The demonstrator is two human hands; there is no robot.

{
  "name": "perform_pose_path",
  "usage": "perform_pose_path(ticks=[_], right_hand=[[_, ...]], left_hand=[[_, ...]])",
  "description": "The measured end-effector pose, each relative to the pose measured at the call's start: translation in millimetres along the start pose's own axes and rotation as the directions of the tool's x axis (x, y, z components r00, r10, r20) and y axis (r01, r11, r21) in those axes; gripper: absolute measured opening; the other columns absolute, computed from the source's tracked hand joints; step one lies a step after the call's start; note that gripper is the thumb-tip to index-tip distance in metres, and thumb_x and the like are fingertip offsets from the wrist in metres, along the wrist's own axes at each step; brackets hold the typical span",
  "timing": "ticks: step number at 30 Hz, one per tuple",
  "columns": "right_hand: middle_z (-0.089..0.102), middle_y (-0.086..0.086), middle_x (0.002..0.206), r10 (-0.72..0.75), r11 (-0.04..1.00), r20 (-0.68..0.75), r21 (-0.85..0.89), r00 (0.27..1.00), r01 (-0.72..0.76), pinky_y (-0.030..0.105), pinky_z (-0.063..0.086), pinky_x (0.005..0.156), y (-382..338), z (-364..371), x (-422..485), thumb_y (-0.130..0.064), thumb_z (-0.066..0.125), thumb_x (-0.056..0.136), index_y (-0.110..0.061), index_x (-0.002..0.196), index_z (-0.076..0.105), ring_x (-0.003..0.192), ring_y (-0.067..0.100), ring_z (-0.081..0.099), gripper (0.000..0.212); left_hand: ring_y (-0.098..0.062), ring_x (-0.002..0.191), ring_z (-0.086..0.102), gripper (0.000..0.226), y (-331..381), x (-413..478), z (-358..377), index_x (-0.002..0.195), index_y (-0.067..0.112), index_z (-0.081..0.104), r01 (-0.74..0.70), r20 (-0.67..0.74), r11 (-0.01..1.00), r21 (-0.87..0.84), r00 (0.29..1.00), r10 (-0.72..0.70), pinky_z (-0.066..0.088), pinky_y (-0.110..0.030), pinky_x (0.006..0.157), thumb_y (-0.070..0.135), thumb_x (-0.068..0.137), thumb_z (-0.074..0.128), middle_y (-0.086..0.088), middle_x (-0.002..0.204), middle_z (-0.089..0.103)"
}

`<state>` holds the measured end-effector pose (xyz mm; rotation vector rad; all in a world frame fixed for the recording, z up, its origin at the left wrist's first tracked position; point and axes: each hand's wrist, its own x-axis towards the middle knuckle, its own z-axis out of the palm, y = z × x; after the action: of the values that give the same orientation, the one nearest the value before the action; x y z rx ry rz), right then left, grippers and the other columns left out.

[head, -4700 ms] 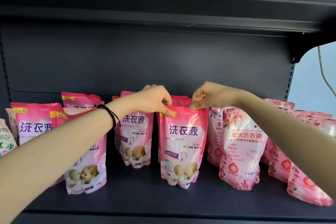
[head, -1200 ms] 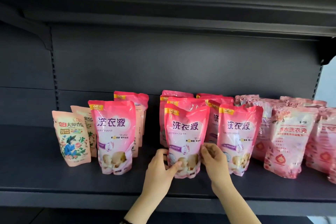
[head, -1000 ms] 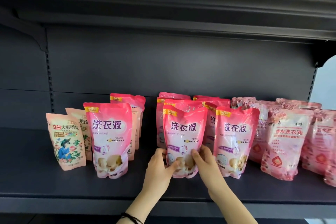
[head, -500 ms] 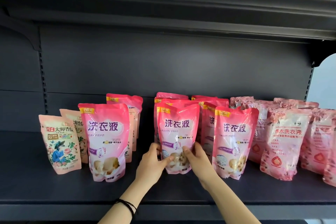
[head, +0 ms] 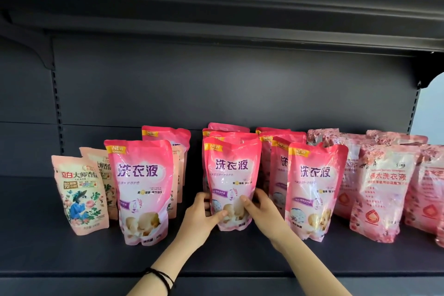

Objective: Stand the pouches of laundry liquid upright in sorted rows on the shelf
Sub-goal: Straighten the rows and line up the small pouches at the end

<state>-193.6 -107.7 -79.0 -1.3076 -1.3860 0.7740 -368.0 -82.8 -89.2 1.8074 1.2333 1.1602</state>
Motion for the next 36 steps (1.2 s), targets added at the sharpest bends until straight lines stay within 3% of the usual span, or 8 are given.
perform_pose_path(ticks=[4,8,11,15,22,27,31,36], right_hand=[[0.065,-0.007,0.107,-0.034,0.949,-0.006,-0.314,0.999,0.031,0.010,0.047,0.073,-2,-15,-11,-0.026,0.058,0.094,-0.018,0.126,0.052,0.100,0.010,0.063,0.034],[0.065,0.001,0.115,-0.079,0.720,-0.003,-0.692,0.997,0.055,0.023,0.048,0.080,-14,-31,-22,-0.040,0.058,0.091,-0.018,0.134,0.048,0.103,0.015,0.062,0.049],[0.066,-0.006,0.111,-0.065,0.586,0.043,-0.807,0.997,0.073,0.028,0.051,0.082,-22,-37,-34,-0.046,0.059,0.088,-0.022,0.121,0.060,0.099,0.013,0.063,0.040],[0.066,-0.008,0.105,-0.012,0.553,0.075,-0.830,0.997,0.069,0.029,0.053,0.080,-26,-35,-42,-0.049,0.061,0.085,-0.024,0.113,0.063,0.094,0.013,0.063,0.038],[0.059,-0.007,0.099,0.028,0.512,0.172,-0.848,0.985,0.134,0.032,0.051,0.078,-47,13,-48,-0.050,0.059,0.085,-0.024,0.106,0.056,0.091,0.016,0.058,0.034],[0.063,-0.005,0.109,-0.028,0.509,0.226,-0.835,0.974,0.209,0.030,0.042,0.083,-68,79,-46,-0.056,0.058,0.085,-0.023,0.115,0.061,0.105,0.017,0.056,0.044],[0.062,-0.006,0.104,-0.021,0.658,0.215,-0.733,0.976,0.175,0.028,0.049,0.077,-82,120,-48,-0.058,0.059,0.083,-0.019,0.119,0.056,0.095,0.014,0.060,0.053],[0.065,-0.013,0.099,-0.111,0.951,0.031,-0.286,0.993,0.116,0.010,0.047,0.071,-78,154,-48,-0.044,0.060,0.089,-0.023,0.112,0.056,0.096,0.005,0.063,0.031]], left_hand=[[0.000,0.086,0.060,0.042,6,-10,-14,0.118,0.021,0.052,-0.056,0.087,0.955,0.290,0.996,0.032,0.048,-0.013,0.070,0.042,0.084,0.066,0.013,0.096,0.061],[-0.016,0.093,0.060,0.042,22,-24,-20,0.115,0.018,0.053,-0.205,0.191,0.593,0.778,0.978,0.088,0.048,-0.029,0.070,0.051,0.090,0.052,0.003,0.105,0.061],[-0.021,0.100,0.060,0.044,29,-32,-19,0.121,0.018,0.054,-0.268,0.235,0.416,0.869,0.963,0.130,0.046,-0.032,0.073,0.051,0.092,0.048,-0.001,0.112,0.063],[-0.021,0.104,0.057,0.045,32,-45,-23,0.121,0.019,0.054,-0.296,0.255,0.333,0.895,0.953,0.163,0.041,-0.032,0.072,0.053,0.092,0.046,-0.001,0.112,0.063],[-0.019,0.099,0.047,0.041,26,-74,-84,0.109,0.025,0.058,-0.198,0.189,0.425,0.883,0.980,0.064,0.034,-0.034,0.082,0.059,0.089,0.047,0.004,0.108,0.058],[-0.015,0.088,0.055,0.038,10,-93,-145,0.104,0.024,0.058,-0.205,0.204,0.453,0.868,0.978,0.051,0.047,-0.029,0.074,0.057,0.088,0.050,0.008,0.100,0.057],[-0.010,0.095,0.058,0.041,-13,-97,-189,0.110,0.027,0.057,-0.159,0.167,0.484,0.861,0.986,0.026,0.047,-0.027,0.074,0.060,0.088,0.049,0.011,0.107,0.060],[0.002,0.114,0.050,0.061,-46,-83,-201,0.142,0.030,0.036,-0.049,0.004,0.911,0.410,0.999,0.052,0.044,-0.023,0.095,0.057,0.088,0.049,0.014,0.136,0.047]])
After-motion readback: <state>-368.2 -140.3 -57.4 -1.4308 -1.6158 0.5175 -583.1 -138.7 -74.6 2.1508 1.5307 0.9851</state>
